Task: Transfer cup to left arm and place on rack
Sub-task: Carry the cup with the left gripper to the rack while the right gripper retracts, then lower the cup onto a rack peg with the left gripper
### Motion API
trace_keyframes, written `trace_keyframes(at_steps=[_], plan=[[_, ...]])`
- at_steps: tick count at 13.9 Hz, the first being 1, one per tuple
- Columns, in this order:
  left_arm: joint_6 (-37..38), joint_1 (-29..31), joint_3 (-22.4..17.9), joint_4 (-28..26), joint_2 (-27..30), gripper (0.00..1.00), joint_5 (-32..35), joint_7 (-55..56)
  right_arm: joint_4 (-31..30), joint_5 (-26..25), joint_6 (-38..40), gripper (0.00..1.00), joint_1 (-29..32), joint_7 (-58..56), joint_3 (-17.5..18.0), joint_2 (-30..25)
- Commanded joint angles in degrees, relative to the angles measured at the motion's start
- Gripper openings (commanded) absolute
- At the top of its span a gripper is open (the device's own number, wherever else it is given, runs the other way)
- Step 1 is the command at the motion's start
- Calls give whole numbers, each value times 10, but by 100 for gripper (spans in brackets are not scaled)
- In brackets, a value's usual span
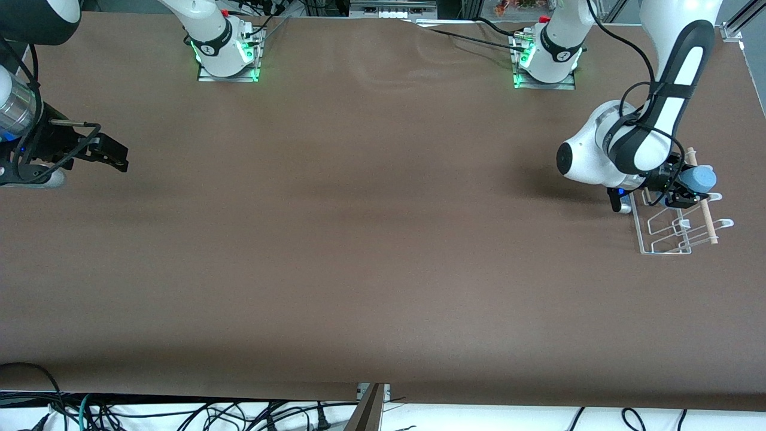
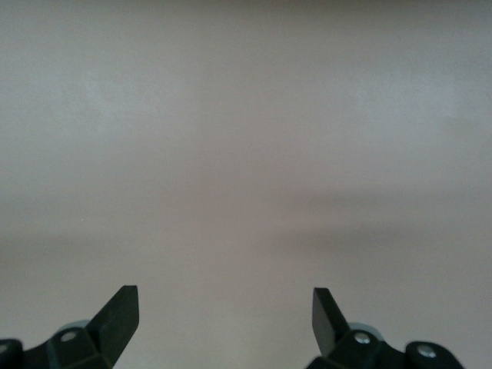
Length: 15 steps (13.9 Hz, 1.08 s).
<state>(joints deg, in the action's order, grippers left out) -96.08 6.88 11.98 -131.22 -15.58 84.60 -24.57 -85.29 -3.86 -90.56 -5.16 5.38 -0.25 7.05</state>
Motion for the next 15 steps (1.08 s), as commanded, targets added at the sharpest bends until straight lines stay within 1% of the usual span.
trace_keyframes(at_steps=[1,5,7,10,12,15], plan=[[-17,18,5,-16,14,8,27,17,20,12,10,100,9,-4,3,9],[-29,20,4,-16,4,9,29,27,20,14,10,100,10,-4,2,11],[-30,21,5,-16,-9,10,57,38,20,14,10,100,10,-4,2,12],[-38,31,4,-15,-29,11,66,62,20,18,9,100,10,-5,2,12],[-40,32,4,-15,-38,12,93,63,20,18,10,100,11,-5,2,12],[-40,38,5,-15,-51,12,94,64,20,18,9,100,11,-4,2,12]])
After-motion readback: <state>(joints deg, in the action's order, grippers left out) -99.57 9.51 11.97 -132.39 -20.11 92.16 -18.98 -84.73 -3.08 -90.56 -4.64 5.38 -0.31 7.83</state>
